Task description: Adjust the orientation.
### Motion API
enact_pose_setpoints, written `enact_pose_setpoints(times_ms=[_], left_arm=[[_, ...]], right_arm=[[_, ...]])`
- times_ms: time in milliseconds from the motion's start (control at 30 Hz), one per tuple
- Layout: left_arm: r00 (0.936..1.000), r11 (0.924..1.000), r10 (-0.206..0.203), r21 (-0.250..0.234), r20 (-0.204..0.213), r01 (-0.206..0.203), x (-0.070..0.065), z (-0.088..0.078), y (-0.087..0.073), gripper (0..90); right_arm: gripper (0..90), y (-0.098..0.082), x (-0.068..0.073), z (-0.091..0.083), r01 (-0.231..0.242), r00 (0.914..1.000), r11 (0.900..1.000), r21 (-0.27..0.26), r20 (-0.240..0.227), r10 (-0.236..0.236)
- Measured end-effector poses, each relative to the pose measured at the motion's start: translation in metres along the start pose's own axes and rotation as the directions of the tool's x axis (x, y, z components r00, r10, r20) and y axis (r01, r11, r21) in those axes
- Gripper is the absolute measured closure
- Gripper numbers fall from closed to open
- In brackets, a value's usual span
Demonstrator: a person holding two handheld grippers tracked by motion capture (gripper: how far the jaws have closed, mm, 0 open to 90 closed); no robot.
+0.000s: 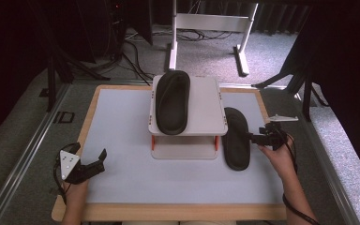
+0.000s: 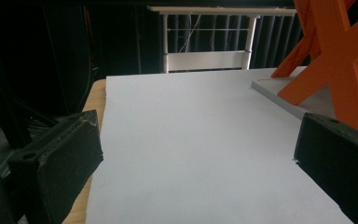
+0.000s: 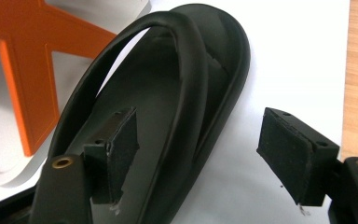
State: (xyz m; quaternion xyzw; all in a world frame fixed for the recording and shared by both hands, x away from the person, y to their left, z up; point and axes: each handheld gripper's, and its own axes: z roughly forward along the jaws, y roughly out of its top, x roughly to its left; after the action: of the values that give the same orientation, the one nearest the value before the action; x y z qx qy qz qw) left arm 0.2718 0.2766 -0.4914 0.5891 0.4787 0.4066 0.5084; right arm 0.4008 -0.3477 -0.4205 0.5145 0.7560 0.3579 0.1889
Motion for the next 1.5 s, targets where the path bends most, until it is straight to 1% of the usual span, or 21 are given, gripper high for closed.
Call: enact_pose_setpoints(times_ms=[67,300,333,367,400,567,600,700,767,833,867,900,967,1033,1067,1100,1133,1167,1267,1400,1500], left_arm=[[1.0,1.0,-0.001,0.001,0.0,0.001,0.0,0.0,0.0,0.6],[1.0,1.0,0.002,0.003,0.004,-0.002,0.0,0.0,0.0,0.6],[1.0,1.0,0.002,0.003,0.005,-0.002,0.0,0.0,0.0,0.6],[1.0,1.0,0.002,0.004,0.005,-0.002,0.0,0.0,0.0,0.6],[1.0,1.0,0.002,0.004,0.007,-0.002,0.0,0.001,0.0,0.6],[0.9999,1.0,0.001,0.006,0.016,-0.001,0.0,0.001,0.0,0.6],[0.9999,1.0,0.0,0.006,0.017,0.0,0.001,0.001,0.0,0.6],[0.9998,1.0,0.004,0.006,0.019,-0.004,0.0,0.001,0.0,0.6],[0.9998,0.9999,0.007,0.01,0.019,-0.007,0.0,0.001,0.0,0.6],[0.9998,0.9999,0.009,0.011,0.019,-0.009,0.0,0.001,0.0,0.6],[0.9998,0.9999,0.009,0.011,0.019,-0.009,0.0,0.001,0.0,0.6],[0.9998,0.9999,0.009,0.011,0.02,-0.009,0.0,0.001,0.0,0.6],[0.9997,0.9999,0.007,0.009,0.023,-0.007,0.0,0.001,0.0,0.6],[0.9997,0.9999,0.005,0.01,0.022,-0.005,0.0,0.001,0.0,0.6],[0.9997,0.9999,0.005,0.011,0.022,-0.005,0.0,0.001,0.0,0.6],[0.9997,0.9999,0.005,0.011,0.022,-0.005,0.0,0.001,0.0,0.6],[0.9997,0.9999,0.006,0.011,0.022,-0.006,0.0,0.001,0.0,0.6],[0.9997,0.9999,0.005,0.011,0.023,-0.005,0.0,0.001,0.0,0.6],[0.9996,1.0,-0.002,0.009,0.026,0.002,0.001,0.001,0.0,0.6],[0.9997,0.9999,-0.003,0.01,0.024,0.003,0.001,0.001,0.0,0.6],[0.9998,1.0,-0.001,0.008,0.022,0.001,0.001,0.001,0.0,0.6]], right_arm=[[28.2,0.002,0.0,0.002,0.002,1.0,1.0,0.008,0.0,-0.002],[31.0,0.024,-0.002,0.014,0.032,0.9994,0.996,0.087,-0.012,-0.031],[32.5,0.03,-0.001,0.019,0.041,0.999,0.992,0.121,-0.024,-0.039],[32.5,0.03,-0.001,0.019,0.041,0.999,0.992,0.121,-0.024,-0.039],[32.9,0.035,0.0,0.024,0.049,0.9983,0.986,0.156,-0.038,-0.044],[36.3,0.046,0.001,0.032,0.052,0.998,0.978,0.2,-0.045,-0.044],[41.8,0.051,0.0,0.035,0.053,0.998,0.973,0.223,-0.047,-0.044],[42.7,0.055,-0.001,0.037,0.045,0.9985,0.969,0.244,-0.042,-0.036],[48.0,0.059,-0.002,0.039,0.051,0.9984,0.961,0.27,-0.037,-0.043],[49.7,0.063,-0.003,0.042,0.045,0.9987,0.951,0.305,-0.037,-0.035],[53.9,0.065,-0.003,0.045,0.047,0.9983,0.936,0.349,-0.05,-0.032],[53.9,0.065,-0.003,0.045,0.047,0.9983,0.936,0.349,-0.05,-0.032],[56.9,0.067,-0.002,0.049,0.045,0.9985,0.923,0.382,-0.048,-0.028],[59.4,0.068,-0.001,0.051,0.048,0.9985,0.916,0.398,-0.045,-0.033],[64.8,0.069,0.001,0.052,0.05,0.9986,0.911,0.409,-0.037,-0.039],[64.8,0.069,0.001,0.052,0.05,0.9986,0.911,0.409,-0.037,-0.039],[65.7,0.07,0.003,0.055,0.059,0.9983,0.903,0.425,-0.023,-0.054],[65.7,0.07,0.003,0.055,0.059,0.9983,0.903,0.425,-0.023,-0.054],[67.3,0.069,0.004,0.06,0.076,0.9968,0.892,0.446,-0.011,-0.08],[69.1,0.068,0.006,0.063,0.052,0.9981,0.891,0.452,0.008,-0.062],[69.6,0.069,0.009,0.063,0.051,0.997,0.89,0.452,0.028,-0.072]])
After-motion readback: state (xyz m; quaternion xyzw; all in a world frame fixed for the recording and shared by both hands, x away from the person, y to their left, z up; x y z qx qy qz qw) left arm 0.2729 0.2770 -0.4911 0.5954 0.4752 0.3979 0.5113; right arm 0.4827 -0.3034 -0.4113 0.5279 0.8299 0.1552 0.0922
